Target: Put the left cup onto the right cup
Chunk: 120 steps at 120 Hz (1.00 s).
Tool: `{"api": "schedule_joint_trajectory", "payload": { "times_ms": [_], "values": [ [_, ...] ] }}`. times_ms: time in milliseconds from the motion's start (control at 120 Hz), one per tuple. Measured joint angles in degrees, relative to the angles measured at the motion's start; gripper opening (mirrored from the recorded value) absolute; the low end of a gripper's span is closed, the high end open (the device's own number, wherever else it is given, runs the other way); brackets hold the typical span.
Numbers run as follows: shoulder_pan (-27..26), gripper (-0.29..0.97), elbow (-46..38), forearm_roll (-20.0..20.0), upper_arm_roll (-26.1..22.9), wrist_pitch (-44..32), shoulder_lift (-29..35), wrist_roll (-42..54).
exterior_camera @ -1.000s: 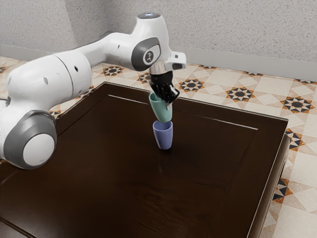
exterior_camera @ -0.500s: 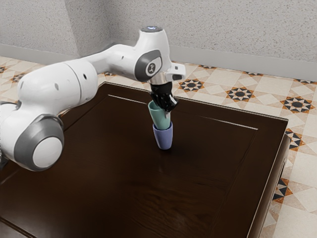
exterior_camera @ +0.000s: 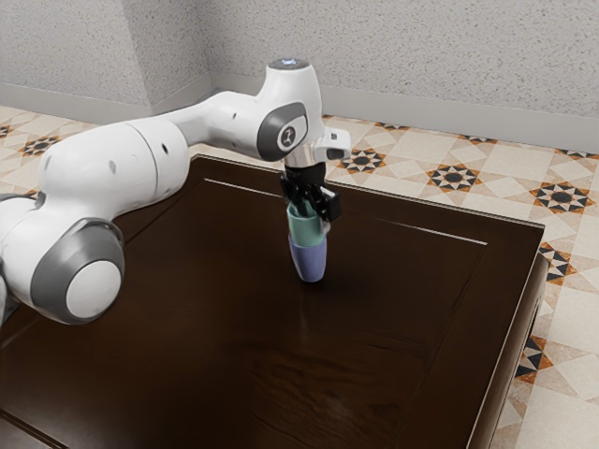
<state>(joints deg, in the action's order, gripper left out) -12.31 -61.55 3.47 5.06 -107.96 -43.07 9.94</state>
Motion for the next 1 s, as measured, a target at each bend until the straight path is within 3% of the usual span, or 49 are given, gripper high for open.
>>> {"api": "schedule_joint_trajectory", "payload": {
  "times_ms": [333,792,1000],
  "values": [
    [0.1,0.64,-2.2,-0.5,-0.3,1.5,7.6,0.2],
    [2.2,0.67,-20.3,-0.1,-0.7,5.1,24.4,0.5],
    [4.0,0.68,-22.3,-0.4,-0.4,7.6,31.4,0.6]
  ]
}}
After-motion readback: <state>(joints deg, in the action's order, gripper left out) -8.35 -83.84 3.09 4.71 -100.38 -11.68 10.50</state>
